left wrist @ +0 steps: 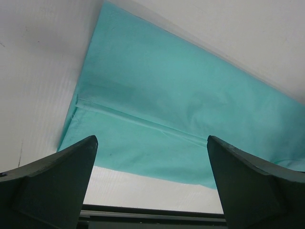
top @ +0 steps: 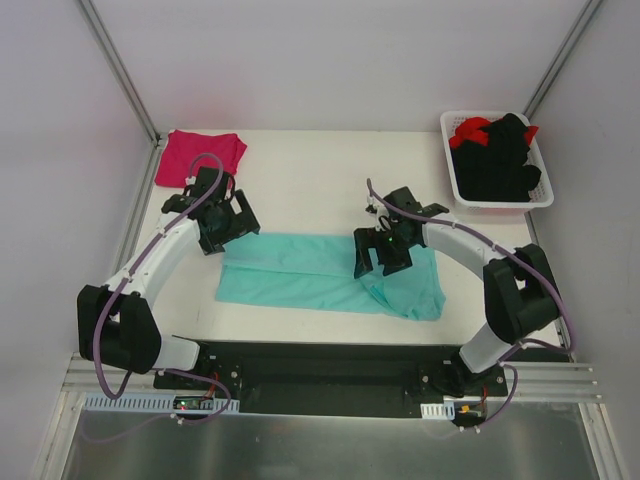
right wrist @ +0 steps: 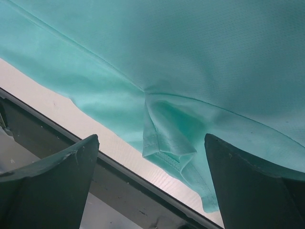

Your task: Fold and stack the t-shirts

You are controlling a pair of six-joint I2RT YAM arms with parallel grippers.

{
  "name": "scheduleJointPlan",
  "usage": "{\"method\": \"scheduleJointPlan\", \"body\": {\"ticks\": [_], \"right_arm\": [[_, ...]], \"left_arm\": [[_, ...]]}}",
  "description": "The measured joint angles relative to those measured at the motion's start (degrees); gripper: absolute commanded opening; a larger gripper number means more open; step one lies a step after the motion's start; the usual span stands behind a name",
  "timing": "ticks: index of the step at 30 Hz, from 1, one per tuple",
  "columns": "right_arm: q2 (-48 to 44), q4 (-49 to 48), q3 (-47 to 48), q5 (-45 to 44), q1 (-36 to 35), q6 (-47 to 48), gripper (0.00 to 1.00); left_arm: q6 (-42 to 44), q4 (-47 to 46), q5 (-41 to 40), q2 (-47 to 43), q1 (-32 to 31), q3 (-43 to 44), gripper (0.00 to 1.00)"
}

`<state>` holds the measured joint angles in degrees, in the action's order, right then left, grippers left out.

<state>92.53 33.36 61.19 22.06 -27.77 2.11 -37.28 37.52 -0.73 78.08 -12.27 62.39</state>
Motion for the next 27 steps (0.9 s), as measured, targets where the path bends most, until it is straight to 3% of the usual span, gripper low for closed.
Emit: {"method": "scheduleJointPlan", "body": {"ticks": [11, 27], "right_arm": [[1.68, -0.61, 0.68, 0.39, -3.93, -1.73, 0.96], [2.1, -0.46, 0.5, -2.45, -16.13, -7.85, 0.96]], "left_arm": [[0.39, 0.94, 0.0, -0.52, 0.39, -0.48, 0.99], [0.39, 1.84, 0.04, -4.44, 0.39, -0.48, 0.99]]}}
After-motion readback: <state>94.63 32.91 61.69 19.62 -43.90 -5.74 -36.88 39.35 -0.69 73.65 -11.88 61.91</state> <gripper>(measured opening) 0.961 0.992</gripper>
